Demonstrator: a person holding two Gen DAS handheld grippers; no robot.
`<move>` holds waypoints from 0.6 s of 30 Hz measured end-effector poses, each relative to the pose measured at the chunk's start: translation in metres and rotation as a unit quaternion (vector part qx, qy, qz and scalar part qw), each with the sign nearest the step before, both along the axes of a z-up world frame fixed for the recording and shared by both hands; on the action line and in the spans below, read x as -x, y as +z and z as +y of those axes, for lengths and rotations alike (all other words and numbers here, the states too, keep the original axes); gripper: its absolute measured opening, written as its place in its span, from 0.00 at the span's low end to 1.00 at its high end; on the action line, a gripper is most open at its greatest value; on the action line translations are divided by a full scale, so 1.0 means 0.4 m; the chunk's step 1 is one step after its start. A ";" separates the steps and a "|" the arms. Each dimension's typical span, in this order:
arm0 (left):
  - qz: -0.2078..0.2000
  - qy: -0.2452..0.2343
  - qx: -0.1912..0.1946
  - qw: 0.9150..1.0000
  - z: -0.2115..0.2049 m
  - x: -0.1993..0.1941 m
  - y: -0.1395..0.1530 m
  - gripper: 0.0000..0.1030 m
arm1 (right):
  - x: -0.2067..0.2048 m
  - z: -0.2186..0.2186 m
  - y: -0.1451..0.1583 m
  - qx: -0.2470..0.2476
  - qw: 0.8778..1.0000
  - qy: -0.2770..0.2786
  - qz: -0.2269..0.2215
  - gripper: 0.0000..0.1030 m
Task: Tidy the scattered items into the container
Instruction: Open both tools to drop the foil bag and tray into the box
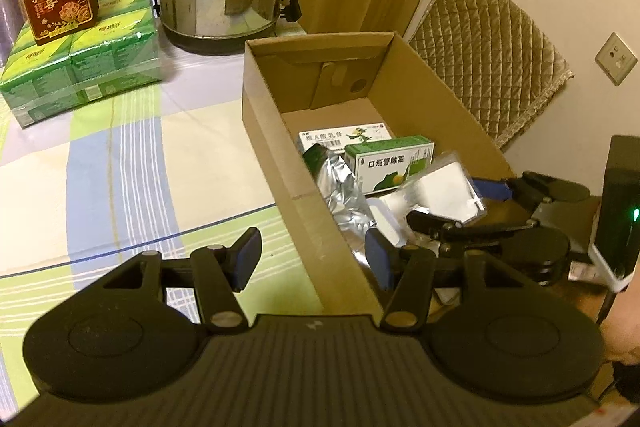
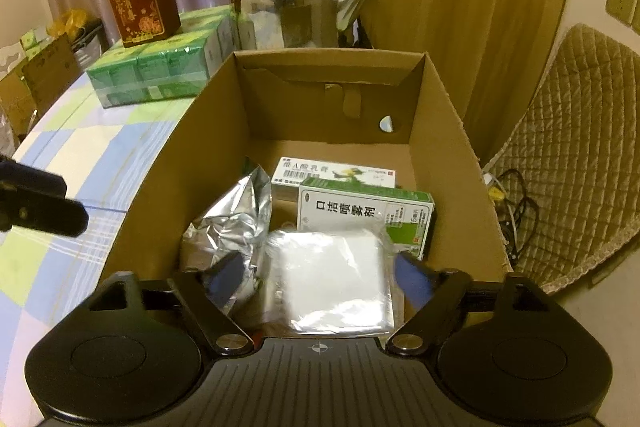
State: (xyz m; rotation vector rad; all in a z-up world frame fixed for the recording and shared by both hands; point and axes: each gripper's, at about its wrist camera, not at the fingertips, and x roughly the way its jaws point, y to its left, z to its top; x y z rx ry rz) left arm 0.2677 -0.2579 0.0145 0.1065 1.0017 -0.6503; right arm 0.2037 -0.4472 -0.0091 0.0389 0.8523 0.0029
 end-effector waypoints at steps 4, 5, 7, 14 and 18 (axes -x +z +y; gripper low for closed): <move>-0.002 0.004 -0.004 1.000 0.015 0.011 -0.005 0.53 | 0.020 0.004 0.022 -0.005 1.000 -0.001 -0.008 0.82; -0.004 0.005 -0.006 1.000 0.019 0.016 -0.005 0.53 | 0.027 0.005 0.029 -0.008 1.000 -0.003 -0.011 0.82; -0.006 0.008 -0.009 1.000 0.028 0.027 -0.006 0.54 | 0.045 0.005 0.047 -0.014 1.000 -0.007 -0.017 0.83; -0.014 0.028 -0.002 0.999 0.075 0.093 0.007 0.72 | 0.138 0.007 0.113 -0.028 0.998 -0.026 -0.042 0.89; -0.038 0.031 -0.001 0.999 0.093 0.152 0.023 0.86 | 0.207 0.020 0.143 -0.034 0.998 -0.032 -0.049 0.94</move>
